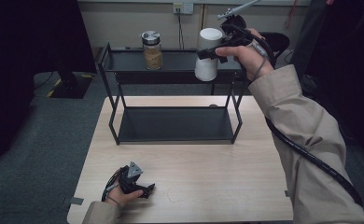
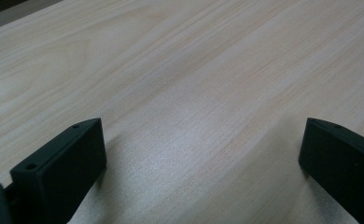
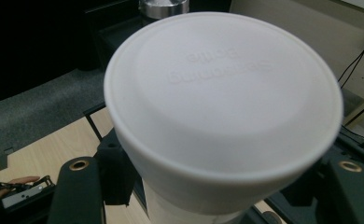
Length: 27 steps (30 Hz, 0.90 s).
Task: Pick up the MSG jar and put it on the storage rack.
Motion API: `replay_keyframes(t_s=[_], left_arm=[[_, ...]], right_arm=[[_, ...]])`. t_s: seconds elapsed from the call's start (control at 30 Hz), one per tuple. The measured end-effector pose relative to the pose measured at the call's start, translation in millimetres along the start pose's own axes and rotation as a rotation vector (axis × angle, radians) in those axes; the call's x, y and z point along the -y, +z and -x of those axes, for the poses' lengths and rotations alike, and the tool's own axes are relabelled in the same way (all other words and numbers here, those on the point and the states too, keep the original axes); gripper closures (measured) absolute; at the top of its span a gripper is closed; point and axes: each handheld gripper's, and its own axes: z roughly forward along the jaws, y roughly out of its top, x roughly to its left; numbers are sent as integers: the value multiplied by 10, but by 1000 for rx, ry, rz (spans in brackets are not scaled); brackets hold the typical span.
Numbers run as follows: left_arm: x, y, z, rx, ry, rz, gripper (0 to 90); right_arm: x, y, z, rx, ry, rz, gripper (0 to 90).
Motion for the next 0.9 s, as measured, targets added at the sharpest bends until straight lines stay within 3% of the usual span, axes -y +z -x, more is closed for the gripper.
replay_keyframes(t_s=[0.37,0.9], left_arm=[[-5,1,2,-1,-1,-2,0],[-12,3,6,-6,0,-4,0]], right_arm=[[-270,170,-27,78,-23,1,347],[-238,625,210,116,39,-10,347]])
